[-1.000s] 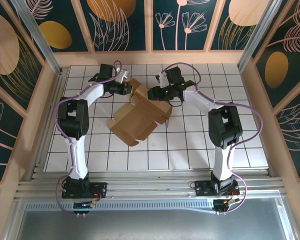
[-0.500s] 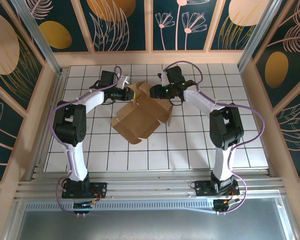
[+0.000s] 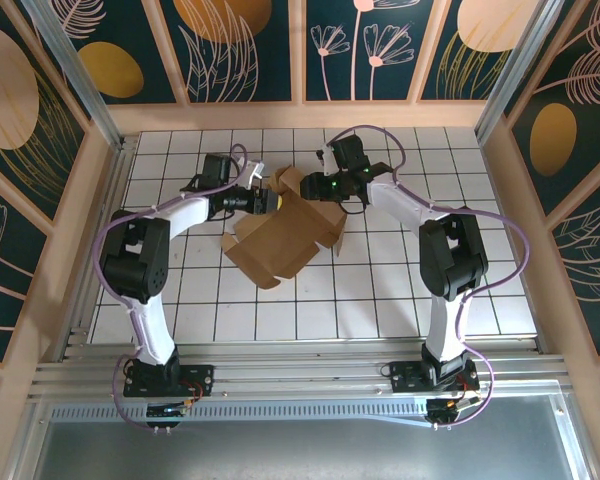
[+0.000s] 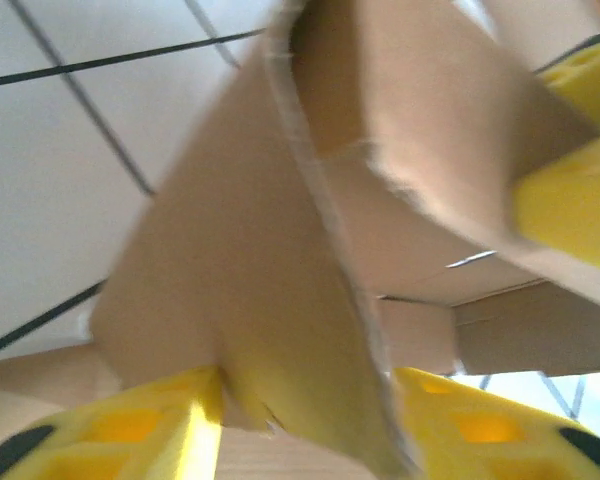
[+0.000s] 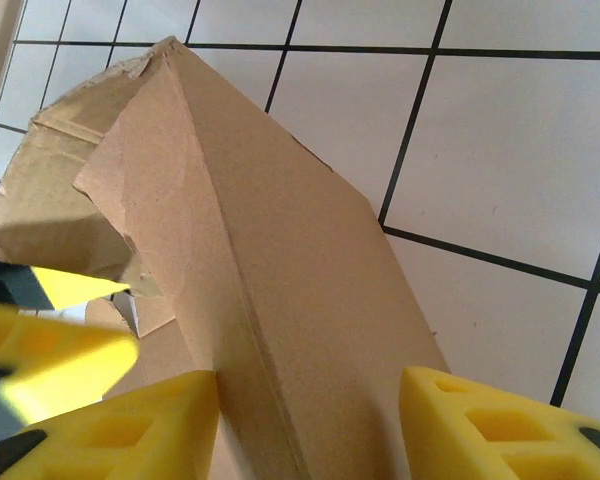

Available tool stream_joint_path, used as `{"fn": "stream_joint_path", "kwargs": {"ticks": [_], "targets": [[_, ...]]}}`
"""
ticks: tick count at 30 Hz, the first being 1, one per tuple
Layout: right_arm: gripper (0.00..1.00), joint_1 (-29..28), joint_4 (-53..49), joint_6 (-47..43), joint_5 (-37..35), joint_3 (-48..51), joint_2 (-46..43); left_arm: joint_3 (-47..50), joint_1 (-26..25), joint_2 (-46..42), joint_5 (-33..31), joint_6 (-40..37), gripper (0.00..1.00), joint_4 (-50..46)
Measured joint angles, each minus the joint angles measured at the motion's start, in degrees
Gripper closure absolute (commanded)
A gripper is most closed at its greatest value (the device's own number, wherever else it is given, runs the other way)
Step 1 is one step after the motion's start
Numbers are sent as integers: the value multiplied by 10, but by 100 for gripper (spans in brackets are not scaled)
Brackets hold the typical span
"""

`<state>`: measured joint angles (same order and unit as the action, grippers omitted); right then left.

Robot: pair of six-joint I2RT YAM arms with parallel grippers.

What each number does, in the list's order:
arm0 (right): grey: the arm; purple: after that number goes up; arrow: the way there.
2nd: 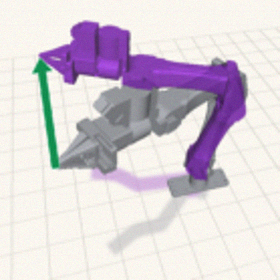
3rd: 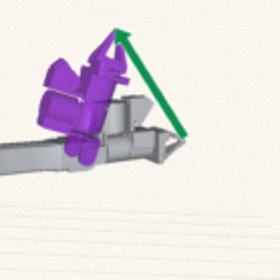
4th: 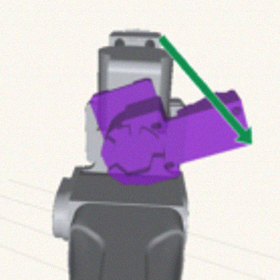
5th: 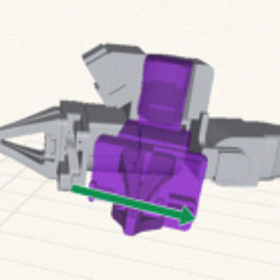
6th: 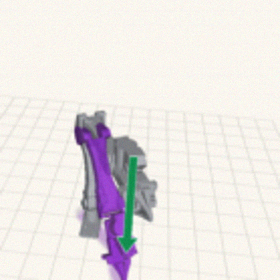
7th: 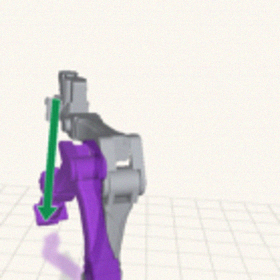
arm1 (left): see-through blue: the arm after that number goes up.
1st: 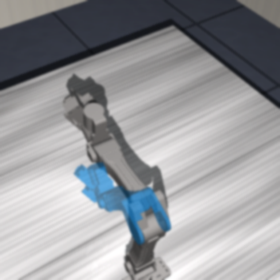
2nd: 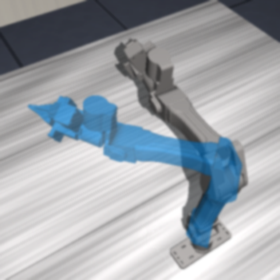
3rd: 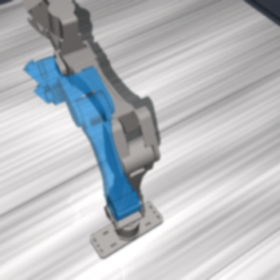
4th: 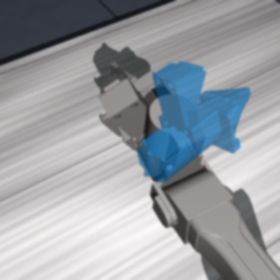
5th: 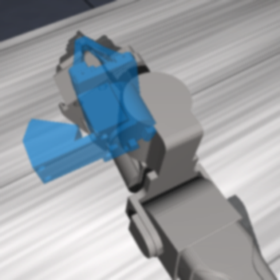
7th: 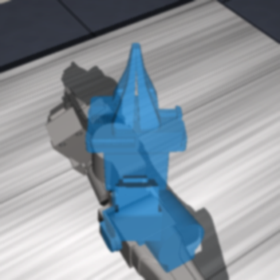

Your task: Fold the paper box

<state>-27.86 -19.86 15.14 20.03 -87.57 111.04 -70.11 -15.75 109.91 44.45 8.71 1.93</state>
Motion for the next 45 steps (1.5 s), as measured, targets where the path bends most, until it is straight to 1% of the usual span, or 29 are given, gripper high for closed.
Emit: {"fn": "stream_joint_path", "kwargs": {"ticks": [3, 5, 10, 15, 18, 21, 24, 25, 28, 32, 38, 42, 45], "targets": [[49, 0, 1, 0, 5, 2, 0, 19, -3, -5, 30, 7, 46, 41], [49, -1, 1, 0, 6, 3, 0, 21, -4, -6, 32, 7, 45, 49], [48, -3, 1, 0, 6, 3, 0, 26, -4, -23, -11, -16, 40, 43], [48, -4, 0, 0, 6, 3, 0, 60, -4, -80, -35, -47, 36, 43], [48, -4, 0, -2, 6, 3, 0, 87, -4, -122, -42, -62, 37, 48], [49, -5, 0, -2, 6, 3, 0, 129, -4, -179, -72, -86, 38, 66], [48, -5, 0, -2, 9, 3, 0, 179, -4, -241, -135, -146, 37, 97], [48, -5, 0, -2, 10, 3, 0, 183, -4, -247, -153, -170, 36, 99], [46, -5, 0, -2, 18, 3, 0, 165, -3, -219, -195, -237, 34, 100], [45, -5, 0, -1, 38, 3, 0, 118, 1, -137, -207, -296, 33, 95], [45, -4, 0, -2, 61, 3, 0, 51, 4, -48, -188, -351, 33, 74], [44, 0, -1, 0, 76, 3, 0, 23, 4, -26, -171, -382, 34, 67], [42, 3, -1, 3, 90, 3, 0, 5, 4, -13, -158, -397, 37, 65]]}}
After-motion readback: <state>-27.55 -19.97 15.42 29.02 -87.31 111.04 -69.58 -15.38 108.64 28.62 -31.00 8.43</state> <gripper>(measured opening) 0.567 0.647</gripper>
